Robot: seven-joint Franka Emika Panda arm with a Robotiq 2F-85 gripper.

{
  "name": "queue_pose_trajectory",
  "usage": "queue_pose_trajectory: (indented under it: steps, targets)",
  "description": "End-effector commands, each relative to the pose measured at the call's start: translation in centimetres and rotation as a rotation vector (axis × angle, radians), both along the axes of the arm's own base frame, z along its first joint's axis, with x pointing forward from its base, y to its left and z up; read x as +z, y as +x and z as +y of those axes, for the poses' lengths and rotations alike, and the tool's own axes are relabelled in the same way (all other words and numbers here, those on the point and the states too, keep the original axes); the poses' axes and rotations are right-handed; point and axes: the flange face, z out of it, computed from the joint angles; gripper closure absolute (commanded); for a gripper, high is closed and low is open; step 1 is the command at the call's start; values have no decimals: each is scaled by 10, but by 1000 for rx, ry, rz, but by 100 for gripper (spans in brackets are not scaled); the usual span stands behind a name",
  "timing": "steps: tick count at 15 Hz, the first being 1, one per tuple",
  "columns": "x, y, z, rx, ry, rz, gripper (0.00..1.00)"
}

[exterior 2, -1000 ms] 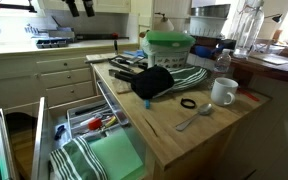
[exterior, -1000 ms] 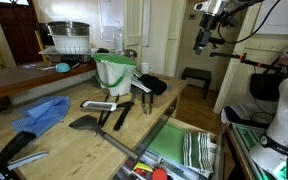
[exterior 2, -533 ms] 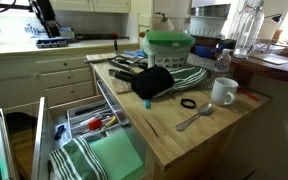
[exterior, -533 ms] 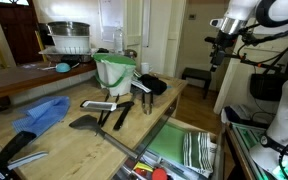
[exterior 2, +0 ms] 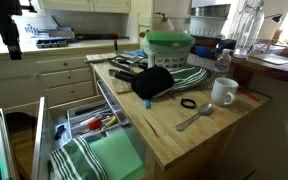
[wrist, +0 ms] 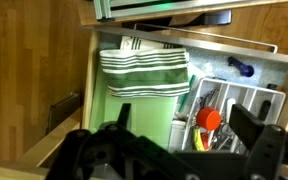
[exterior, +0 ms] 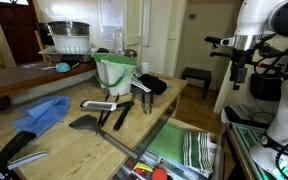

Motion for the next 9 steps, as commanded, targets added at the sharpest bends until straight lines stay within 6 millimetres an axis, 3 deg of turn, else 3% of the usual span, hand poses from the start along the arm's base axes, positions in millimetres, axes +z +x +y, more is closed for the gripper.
queue_pose_trajectory:
  steps: [1,4,5,9]
  targets:
    - [-20,2,8,85,149,101,0]
    - [-34,6,15,133,186,171,0]
    - [-23,3,11,96,139,116,0]
    - [-32,8,14,119,153,155,0]
